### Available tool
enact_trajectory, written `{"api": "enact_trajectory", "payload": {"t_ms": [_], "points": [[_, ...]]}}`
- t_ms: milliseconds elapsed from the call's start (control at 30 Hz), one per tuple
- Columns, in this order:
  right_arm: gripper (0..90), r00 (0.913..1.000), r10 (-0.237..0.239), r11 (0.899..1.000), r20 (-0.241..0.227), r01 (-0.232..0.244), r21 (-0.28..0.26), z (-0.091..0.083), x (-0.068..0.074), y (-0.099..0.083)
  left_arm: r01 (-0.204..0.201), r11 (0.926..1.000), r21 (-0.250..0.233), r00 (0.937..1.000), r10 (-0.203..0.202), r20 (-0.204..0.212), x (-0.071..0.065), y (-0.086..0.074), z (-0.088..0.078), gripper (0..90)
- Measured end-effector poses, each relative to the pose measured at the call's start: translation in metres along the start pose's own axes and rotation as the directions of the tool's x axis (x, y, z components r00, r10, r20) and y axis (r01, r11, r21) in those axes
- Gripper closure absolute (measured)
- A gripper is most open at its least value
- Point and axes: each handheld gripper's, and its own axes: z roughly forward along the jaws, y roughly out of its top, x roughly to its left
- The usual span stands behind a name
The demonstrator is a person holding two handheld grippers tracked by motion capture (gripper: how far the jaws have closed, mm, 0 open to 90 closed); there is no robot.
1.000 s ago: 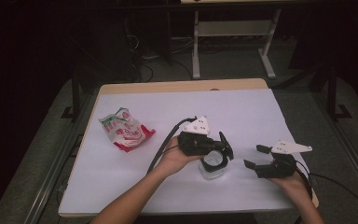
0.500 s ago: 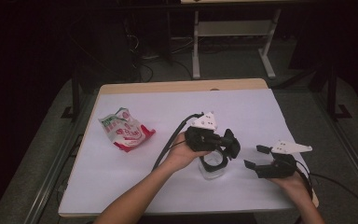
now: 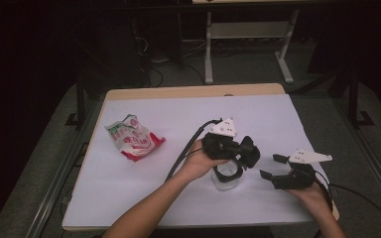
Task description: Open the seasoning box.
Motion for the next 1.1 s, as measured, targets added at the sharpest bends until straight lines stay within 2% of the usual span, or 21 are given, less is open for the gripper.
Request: {"api": "enact_trajectory", "payload": {"t_ms": [200, 233, 433, 667, 833, 1100], "points": [[17.6, 1.0000, 0.003, 1.000, 0.003, -0.003, -0.003, -0.001, -0.001, 0.000, 0.005, 1.0000, 0.001, 1.0000, -0.005, 0.003, -0.001, 0.001, -0.005, 89.8], [17.6, 1.0000, 0.002, 1.000, 0.003, -0.002, -0.003, -0.001, -0.001, 0.000, -0.004, 1.0000, 0.005, 1.0000, 0.004, 0.001, 0.000, 0.001, -0.007, 89.7], [17.6, 1.0000, 0.003, 1.000, 0.003, -0.003, -0.001, -0.001, 0.000, 0.000, 0.014, 0.9999, 0.010, 0.9998, -0.014, 0.013, 0.000, 0.001, -0.017, 89.7], [17.6, 1.0000, 0.000, 1.000, 0.001, 0.000, 0.000, 0.000, 0.001, 0.000, 0.048, 0.9986, 0.020, 0.9987, -0.049, 0.016, 0.001, -0.007, -0.032, 88.2], [17.6, 1.0000, 0.007, 1.000, 0.000, -0.007, -0.001, 0.000, 0.001, -0.001, 0.072, 0.9972, 0.021, 0.9973, -0.072, 0.012, 0.002, -0.015, -0.044, 82.2], [17.6, 1.0000, 0.003, 1.000, -0.006, -0.003, 0.002, 0.002, 0.001, -0.001, 0.109, 0.9936, 0.032, 0.9940, -0.108, -0.017, 0.000, -0.033, -0.069, 70.7]]}}
